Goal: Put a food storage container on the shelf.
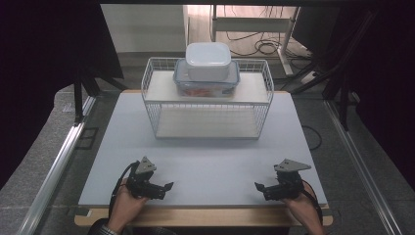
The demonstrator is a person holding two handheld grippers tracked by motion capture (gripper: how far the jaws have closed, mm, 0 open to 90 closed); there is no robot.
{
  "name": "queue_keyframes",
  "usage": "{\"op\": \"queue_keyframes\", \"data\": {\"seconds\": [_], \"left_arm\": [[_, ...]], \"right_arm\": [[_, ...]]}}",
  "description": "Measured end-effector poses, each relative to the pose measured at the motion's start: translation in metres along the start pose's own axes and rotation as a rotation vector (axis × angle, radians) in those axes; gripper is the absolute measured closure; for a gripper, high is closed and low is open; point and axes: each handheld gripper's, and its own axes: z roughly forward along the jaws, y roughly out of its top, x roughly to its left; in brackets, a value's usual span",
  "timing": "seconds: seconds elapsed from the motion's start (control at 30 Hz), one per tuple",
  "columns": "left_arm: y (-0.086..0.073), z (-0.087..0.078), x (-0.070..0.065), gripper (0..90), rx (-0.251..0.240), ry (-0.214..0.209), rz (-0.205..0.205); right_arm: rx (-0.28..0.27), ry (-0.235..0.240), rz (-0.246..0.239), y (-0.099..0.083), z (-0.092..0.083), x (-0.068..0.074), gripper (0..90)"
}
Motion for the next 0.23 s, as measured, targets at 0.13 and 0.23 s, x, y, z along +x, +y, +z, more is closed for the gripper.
{"op": "queue_keyframes", "data": {"seconds": [0.13,0.23], "left_arm": [[-0.0008,0.0041,-0.0007,0.4,0.031,0.002,0.006],[0.0000,0.0045,-0.0010,0.4,0.029,0.000,0.014]], "right_arm": [[0.028,-0.003,-0.003,-0.0022,0.0038,0.0003,1.1],[0.043,-0.011,-0.008,-0.0031,0.0060,0.0005,1.1]]}}
